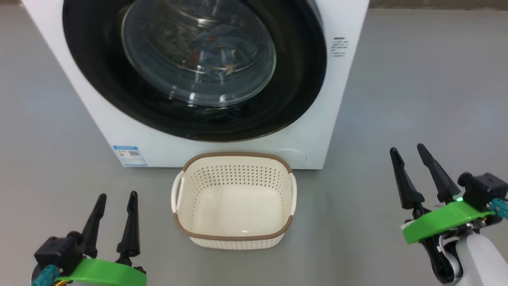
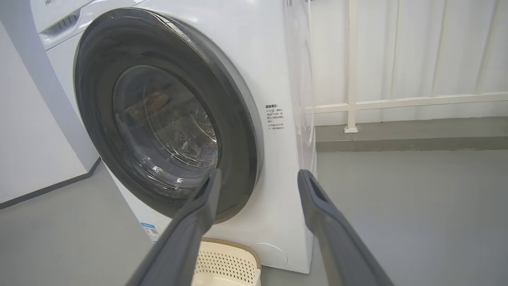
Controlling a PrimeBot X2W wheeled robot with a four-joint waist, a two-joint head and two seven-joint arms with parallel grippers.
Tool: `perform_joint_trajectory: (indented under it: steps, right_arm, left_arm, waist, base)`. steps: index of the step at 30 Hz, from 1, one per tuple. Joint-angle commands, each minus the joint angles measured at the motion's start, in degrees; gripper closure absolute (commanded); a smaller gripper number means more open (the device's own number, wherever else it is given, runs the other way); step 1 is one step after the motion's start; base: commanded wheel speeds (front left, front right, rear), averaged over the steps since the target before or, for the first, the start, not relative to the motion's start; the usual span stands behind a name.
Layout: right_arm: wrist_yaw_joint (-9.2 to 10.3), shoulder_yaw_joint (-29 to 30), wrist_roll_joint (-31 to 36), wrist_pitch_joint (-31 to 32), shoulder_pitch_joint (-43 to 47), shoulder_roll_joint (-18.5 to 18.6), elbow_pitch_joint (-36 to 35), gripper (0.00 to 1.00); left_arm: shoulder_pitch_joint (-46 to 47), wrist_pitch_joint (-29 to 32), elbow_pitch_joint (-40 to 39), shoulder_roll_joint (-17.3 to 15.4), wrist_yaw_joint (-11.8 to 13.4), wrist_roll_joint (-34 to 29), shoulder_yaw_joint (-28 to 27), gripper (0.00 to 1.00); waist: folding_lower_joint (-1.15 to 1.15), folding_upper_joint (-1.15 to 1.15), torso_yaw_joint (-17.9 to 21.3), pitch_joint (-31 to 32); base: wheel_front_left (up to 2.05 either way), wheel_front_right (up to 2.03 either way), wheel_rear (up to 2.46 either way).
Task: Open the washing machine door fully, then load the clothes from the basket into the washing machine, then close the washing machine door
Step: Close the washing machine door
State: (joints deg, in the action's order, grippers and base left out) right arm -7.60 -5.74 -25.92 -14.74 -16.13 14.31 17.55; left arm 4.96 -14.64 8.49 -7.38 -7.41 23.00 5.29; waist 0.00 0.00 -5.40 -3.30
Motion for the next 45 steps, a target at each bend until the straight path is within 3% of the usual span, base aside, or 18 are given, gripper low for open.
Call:
perform_joint_trajectory:
  steps: [1,17,45]
  right_arm:
    - [0.11,-0.5,0.1,-0.3,0.9,-0.2,-2.2,0.0]
    - [0.11,2.7,3.0,-0.3,8.2,-1.9,-5.8,0.0]
    - [0.11,3.1,5.0,-0.3,8.4,-3.6,-4.8,0.0]
  left_arm:
    - [0.5,-0.4,-1.7,-1.4,-0.1,0.6,-1.7,0.0]
    - [-1.4,-0.4,-1.8,-1.5,-0.1,0.0,-2.6,0.0]
    - [-0.8,-0.4,-1.6,-1.6,-0.1,-1.2,-2.4,0.0]
  waist:
    - [0.0,0.0,2.5,2.2]
    - [0.0,0.0,5.8,3.5]
    - [0.0,0.0,5.0,3.0]
  base:
    - [0.0,0.0,0.0]
    - [0.0,0.0,0.0]
    - [0.0,0.0,0.0]
